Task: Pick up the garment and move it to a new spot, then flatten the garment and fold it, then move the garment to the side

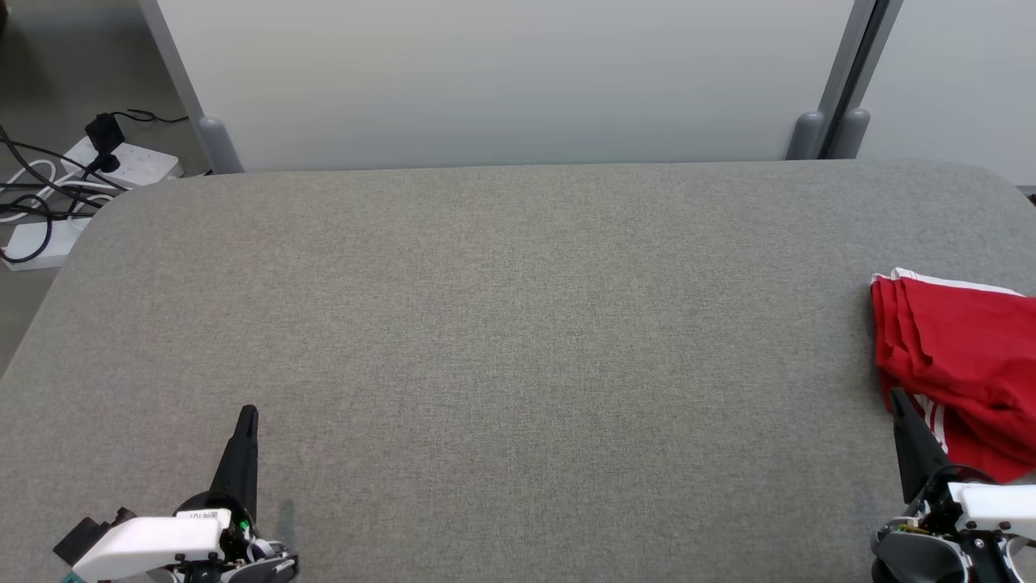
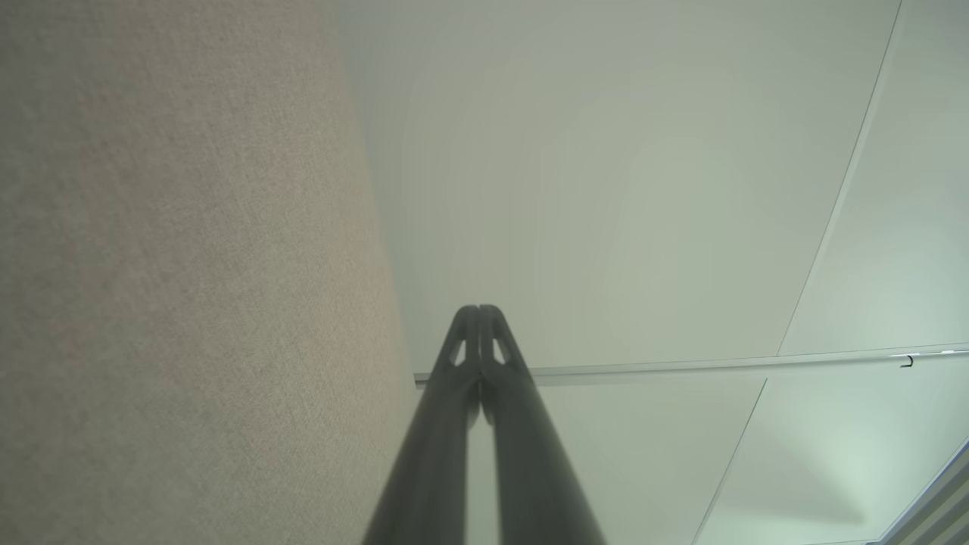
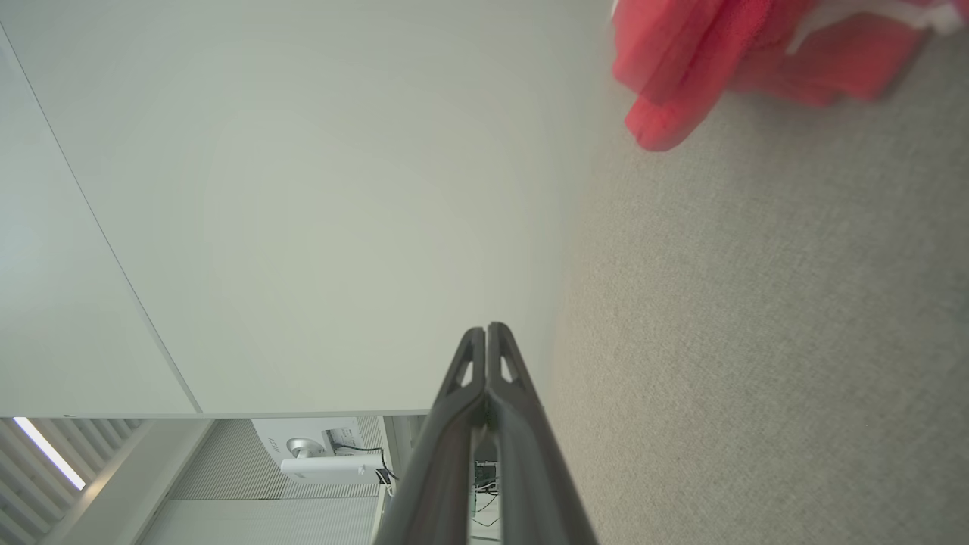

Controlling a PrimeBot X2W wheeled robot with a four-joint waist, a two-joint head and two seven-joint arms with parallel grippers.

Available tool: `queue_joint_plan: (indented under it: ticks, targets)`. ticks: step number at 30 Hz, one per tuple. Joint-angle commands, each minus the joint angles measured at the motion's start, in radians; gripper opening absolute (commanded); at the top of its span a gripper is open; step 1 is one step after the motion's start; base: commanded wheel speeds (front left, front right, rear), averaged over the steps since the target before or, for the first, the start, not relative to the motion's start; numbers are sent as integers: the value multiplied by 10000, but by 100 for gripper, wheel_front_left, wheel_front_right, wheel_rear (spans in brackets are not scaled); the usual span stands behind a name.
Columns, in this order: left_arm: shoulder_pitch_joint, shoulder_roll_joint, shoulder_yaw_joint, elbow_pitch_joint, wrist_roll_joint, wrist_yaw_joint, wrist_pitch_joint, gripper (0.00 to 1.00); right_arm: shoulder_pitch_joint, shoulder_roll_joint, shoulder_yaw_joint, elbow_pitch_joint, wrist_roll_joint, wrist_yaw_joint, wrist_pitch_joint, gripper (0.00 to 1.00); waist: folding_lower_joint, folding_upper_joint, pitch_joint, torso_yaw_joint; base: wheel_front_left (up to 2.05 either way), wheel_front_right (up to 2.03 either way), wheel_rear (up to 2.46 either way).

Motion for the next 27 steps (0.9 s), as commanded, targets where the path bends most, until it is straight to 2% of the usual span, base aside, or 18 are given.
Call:
queue_joint_plan:
  ticks: [1,27]
  targets:
    - [-575,215,330,-270,-40,-86,63,0,-155,-131,148,-307,111,46,78,0,0,0,0,0,0,0,0]
    - [-575,215,330,-271,-41,-86,63,0,-155,-131,149,-307,112,46,77,0,0,0,0,0,0,0,0]
